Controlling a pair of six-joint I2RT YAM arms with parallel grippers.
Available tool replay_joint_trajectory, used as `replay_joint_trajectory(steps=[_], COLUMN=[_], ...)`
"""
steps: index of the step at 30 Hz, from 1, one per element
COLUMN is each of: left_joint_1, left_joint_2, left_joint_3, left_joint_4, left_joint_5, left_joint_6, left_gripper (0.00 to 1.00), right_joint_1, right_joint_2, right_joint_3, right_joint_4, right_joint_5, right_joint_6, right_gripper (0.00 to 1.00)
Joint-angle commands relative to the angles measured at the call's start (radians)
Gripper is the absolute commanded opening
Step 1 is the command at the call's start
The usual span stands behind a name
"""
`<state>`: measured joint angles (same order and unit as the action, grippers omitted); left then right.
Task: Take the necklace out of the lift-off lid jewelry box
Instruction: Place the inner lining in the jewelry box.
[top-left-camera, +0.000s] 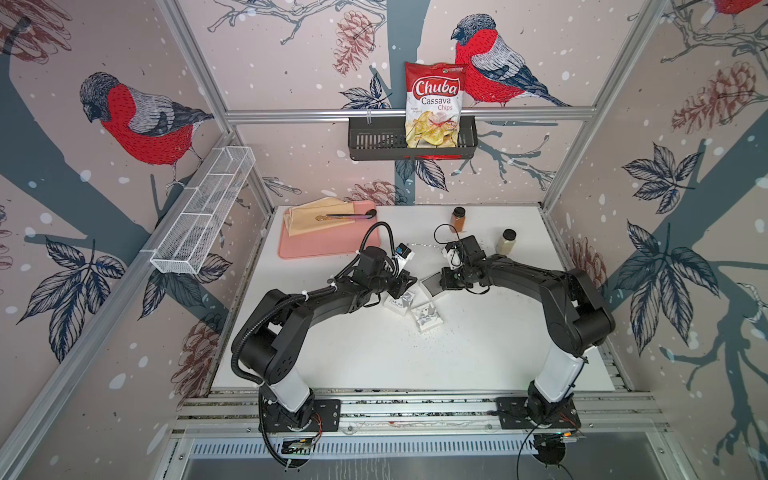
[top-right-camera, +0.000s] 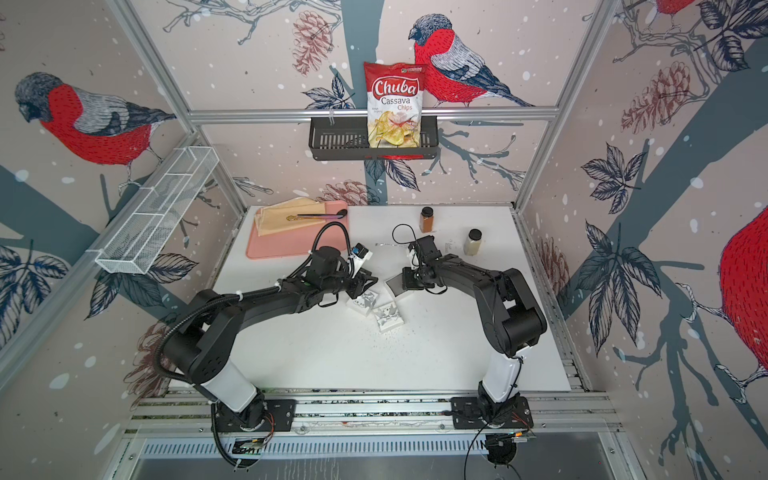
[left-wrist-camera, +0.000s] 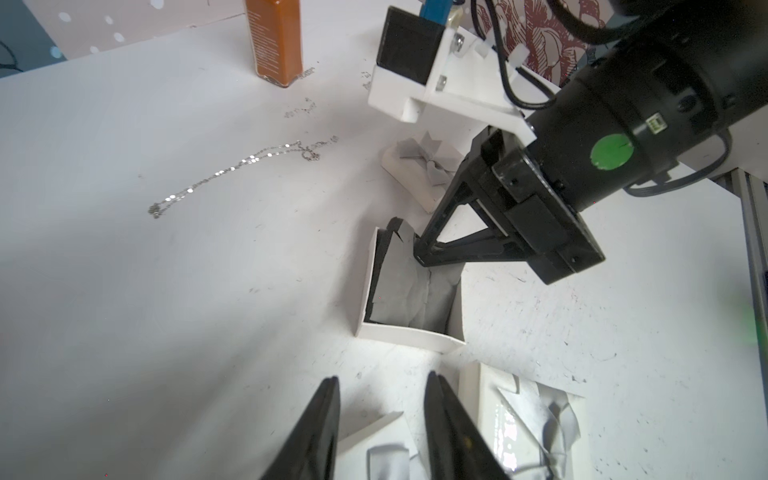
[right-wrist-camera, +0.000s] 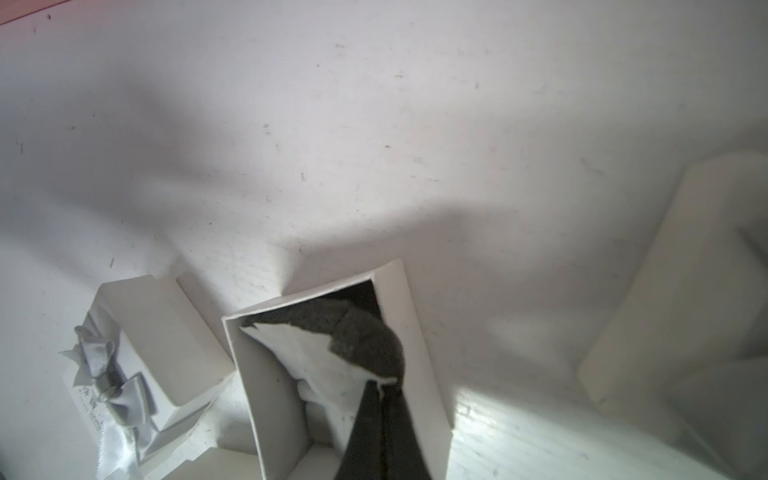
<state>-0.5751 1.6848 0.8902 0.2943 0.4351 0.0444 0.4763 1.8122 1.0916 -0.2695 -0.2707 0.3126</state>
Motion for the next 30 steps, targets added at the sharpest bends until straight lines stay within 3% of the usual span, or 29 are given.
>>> replay_joint_trajectory(steps=[1, 6, 14, 22, 24, 27, 30], left_joint_1=[-0.012, -0.014, -0.012, -0.012, -0.012, -0.012, -0.012], left_joint_2=[0.03, 0.009, -0.054, -0.097, -0.112, -0.149, -0.187], left_joint_3=[0.024, 0.013, -0.001, -0.008, -0.017, -0.037, -0.048], left_joint_4=[0.013, 0.043, 0.026, 0.02, 0.021, 0.031, 0.013], left_joint_5=[0.02, 0.01, -0.036, -0.055, -0.061, -0.077, -0.1], left_joint_6=[0.002, -0.009, 0.003, 0.002, 0.002, 0.0, 0.004], left_gripper=[0.37, 0.38, 0.41, 0.44, 0.47, 0.53, 0.56], right_joint_1=[-0.001, 0.004, 0.03, 0.075, 0.08, 0.081, 0.081], right_joint_2=[0.004, -0.002, -0.066, -0.06, -0.057, -0.046, -0.014], right_joint_3=[-0.002, 0.014, 0.06, 0.11, 0.114, 0.113, 0.123], right_joint_4=[0.001, -0.019, -0.094, -0.151, -0.142, -0.099, -0.069], right_joint_5=[0.001, 0.003, 0.15, 0.3, 0.304, 0.274, 0.247], right_joint_6=[0.019, 0.008, -0.013, -0.026, -0.028, -0.019, -0.006], right_gripper=[0.05, 0.32, 0.43, 0.43, 0.38, 0.22, 0.2])
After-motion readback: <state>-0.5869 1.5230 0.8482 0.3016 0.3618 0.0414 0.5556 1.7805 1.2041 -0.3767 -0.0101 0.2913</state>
